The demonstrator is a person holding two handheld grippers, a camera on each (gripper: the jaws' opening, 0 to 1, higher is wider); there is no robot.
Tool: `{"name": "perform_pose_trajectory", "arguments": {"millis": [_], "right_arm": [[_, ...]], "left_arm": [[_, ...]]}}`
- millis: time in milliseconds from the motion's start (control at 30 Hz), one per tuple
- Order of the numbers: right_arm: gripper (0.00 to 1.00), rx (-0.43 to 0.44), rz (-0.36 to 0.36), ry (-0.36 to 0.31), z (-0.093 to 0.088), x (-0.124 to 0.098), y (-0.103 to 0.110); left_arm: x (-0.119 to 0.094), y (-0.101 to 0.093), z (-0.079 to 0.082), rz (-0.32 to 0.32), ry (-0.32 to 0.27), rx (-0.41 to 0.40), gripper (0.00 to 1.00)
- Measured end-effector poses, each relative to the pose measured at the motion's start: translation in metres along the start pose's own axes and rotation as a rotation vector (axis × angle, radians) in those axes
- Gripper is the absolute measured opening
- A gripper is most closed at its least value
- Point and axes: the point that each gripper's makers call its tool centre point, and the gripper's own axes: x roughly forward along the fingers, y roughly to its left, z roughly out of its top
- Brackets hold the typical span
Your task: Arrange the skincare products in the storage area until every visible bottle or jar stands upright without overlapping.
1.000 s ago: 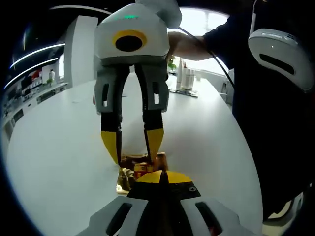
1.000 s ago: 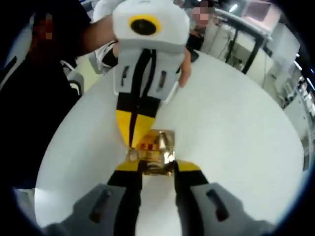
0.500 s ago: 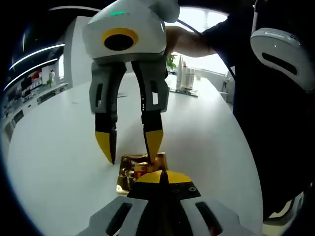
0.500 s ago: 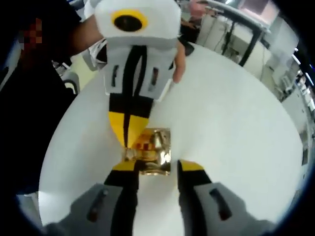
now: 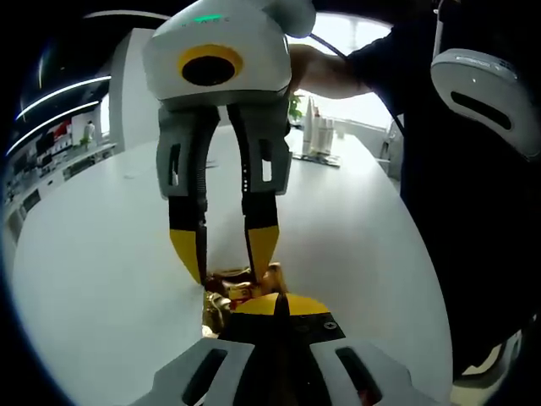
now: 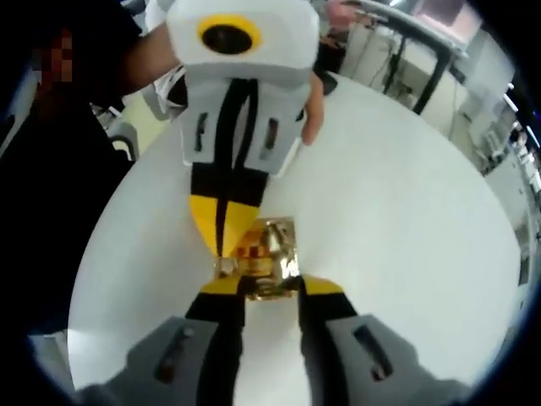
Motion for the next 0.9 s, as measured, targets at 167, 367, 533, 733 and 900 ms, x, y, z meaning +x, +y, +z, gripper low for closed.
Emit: {"name": "perform_pose_trajectory", "arguments": {"millis": [167, 367, 533, 733, 900], "right_arm": [[0.17, 0.024, -0.014, -0.012, 0.0, 0.0, -0.007], [0.14, -0.002, -0.01, -0.008, 0.001, 0.001, -0.004], [0.07, -0.025, -0.013, -0.006, 0.002, 0.002, -0.001], [0.02, -0.072, -0.031, 0.005, 0.004, 0.003, 0.001], [0.0, -0.107, -0.055, 0.011, 0.004, 0.003, 0.003]], "left_arm": [[0.0, 0.0, 0.0, 0.0, -0.004, -0.002, 0.0], [0.0, -0.001, 0.0, -0.002, -0.006, -0.005, 0.0], [0.0, -0.001, 0.0, -0.003, -0.008, -0.009, 0.0], [0.0, -0.001, 0.0, -0.003, -0.007, -0.008, 0.0], [0.001, -0.002, 0.0, 0.0, -0.008, -0.008, 0.0]]}}
